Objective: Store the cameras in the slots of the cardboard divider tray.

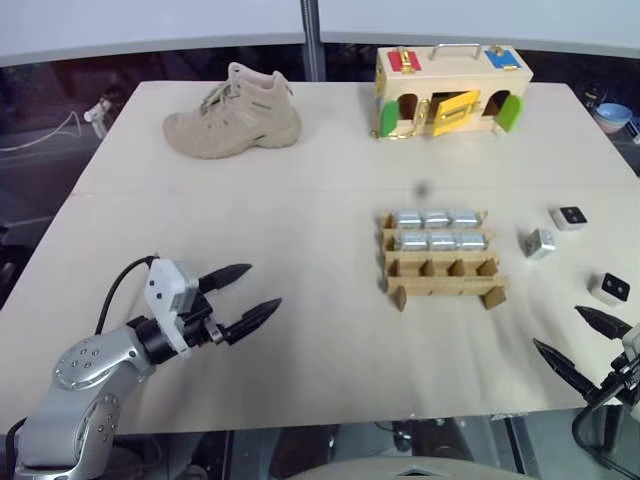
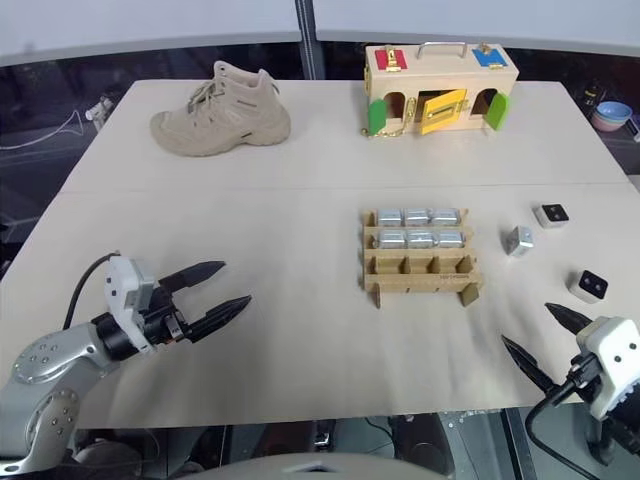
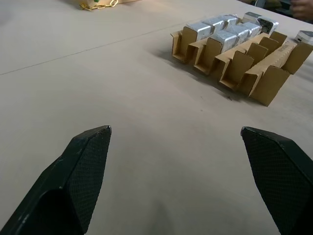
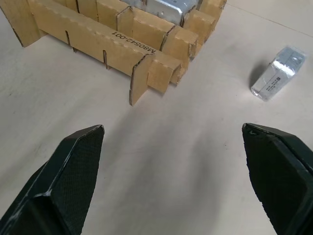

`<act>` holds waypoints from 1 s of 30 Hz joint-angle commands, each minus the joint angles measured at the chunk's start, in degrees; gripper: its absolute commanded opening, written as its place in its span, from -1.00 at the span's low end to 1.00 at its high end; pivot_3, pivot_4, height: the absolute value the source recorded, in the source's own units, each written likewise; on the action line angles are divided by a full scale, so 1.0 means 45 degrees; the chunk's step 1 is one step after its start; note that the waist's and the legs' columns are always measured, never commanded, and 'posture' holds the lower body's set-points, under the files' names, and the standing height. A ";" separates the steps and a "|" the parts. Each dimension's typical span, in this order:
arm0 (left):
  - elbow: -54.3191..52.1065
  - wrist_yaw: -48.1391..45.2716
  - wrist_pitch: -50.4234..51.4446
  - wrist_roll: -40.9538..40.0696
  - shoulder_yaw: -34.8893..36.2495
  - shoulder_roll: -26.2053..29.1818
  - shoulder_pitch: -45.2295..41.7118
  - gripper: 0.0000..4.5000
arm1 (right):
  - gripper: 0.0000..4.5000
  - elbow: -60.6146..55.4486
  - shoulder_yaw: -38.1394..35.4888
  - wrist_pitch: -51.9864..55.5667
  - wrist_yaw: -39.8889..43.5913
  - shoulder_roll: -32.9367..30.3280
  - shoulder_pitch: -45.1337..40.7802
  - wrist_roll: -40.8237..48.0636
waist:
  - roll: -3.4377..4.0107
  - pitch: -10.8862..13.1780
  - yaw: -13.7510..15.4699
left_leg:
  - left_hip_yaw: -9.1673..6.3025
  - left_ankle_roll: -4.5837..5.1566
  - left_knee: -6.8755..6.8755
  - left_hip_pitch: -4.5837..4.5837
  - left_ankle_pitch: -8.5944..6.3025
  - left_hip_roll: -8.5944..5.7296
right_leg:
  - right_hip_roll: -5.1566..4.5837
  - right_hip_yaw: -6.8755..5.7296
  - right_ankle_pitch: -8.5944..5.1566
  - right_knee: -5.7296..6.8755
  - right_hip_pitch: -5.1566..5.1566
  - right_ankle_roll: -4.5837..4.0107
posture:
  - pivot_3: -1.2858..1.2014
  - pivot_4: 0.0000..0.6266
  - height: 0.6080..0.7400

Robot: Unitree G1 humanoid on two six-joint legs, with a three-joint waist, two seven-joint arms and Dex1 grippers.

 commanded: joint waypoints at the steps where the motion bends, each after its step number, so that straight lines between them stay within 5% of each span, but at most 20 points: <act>1: -0.0024 -0.0181 0.0046 -0.0608 0.0278 0.0131 -0.0611 0.96 | 1.00 -0.1101 -0.0024 0.1269 -0.2178 0.0445 -0.0594 -0.0560 | -0.0004 0.0002 0.0009 | 0.0000 0.0000 0.0001 0.0001 0.0000 0.0000 | 0.0000 0.0000 0.0000 0.0000 0.0000 0.0001 | 0.03 -0.52 1.00; 4: 0.0189 -0.0906 0.0719 -0.2005 0.0179 0.0472 -0.2204 0.96 | 1.00 -0.3249 0.0286 0.6537 -0.6952 0.0940 -0.2436 -0.2581 | -0.0010 -0.0003 0.0014 | -0.0023 -0.0006 0.0046 0.0006 0.0001 0.0023 | 0.0012 -0.0024 0.0002 0.0030 0.0000 -0.0003 | 0.03 -0.52 1.00; 6: 0.0408 -0.1813 0.0786 -0.2164 -0.0152 0.0902 -0.3029 0.96 | 1.00 -0.3856 -0.0086 0.9157 -0.8087 0.1500 -0.4082 -0.1694 | -0.0014 -0.0010 0.0009 | -0.0019 -0.0048 0.0047 0.0001 0.0009 0.0027 | 0.0003 -0.0022 0.0008 0.0034 -0.0008 -0.0012 | 0.03 -0.52 1.00; 12: 0.1173 -0.4240 0.0853 -0.1991 -0.1990 0.1899 -0.6258 0.96 | 1.00 -0.3802 -0.0074 1.4400 -1.1485 0.2958 -0.8687 -0.3127 | 0.0019 -0.0028 -0.0005 | -0.0023 -0.0045 0.0030 -0.0012 0.0037 -0.0026 | 0.0055 -0.0007 0.0062 0.0050 -0.0020 -0.0097 | 0.03 -0.52 1.00; 19: 0.1266 -0.4804 0.1411 -0.2172 -0.3136 0.1760 -0.8514 0.96 | 1.00 -0.2679 -0.0601 1.7025 -1.2601 0.3729 -1.1096 -0.4491 | 0.0024 -0.0024 -0.0027 | -0.0045 -0.0038 0.0002 -0.0046 0.0033 -0.0076 | 0.0051 -0.0004 0.0077 0.0014 -0.0023 -0.0048 | 0.03 -0.52 1.00; 30: 0.1584 -0.4998 0.1795 -0.2276 -0.3185 0.1725 -0.9048 0.96 | 1.00 -0.1431 -0.1310 1.7777 -1.2352 0.3930 -1.2481 -0.5374 | 0.0024 -0.0025 -0.0343 | -0.0048 -0.0026 0.0009 -0.0013 0.0030 -0.0076 | 0.0052 0.0000 0.0059 0.0037 -0.0007 -0.0006 | 0.03 -0.52 1.00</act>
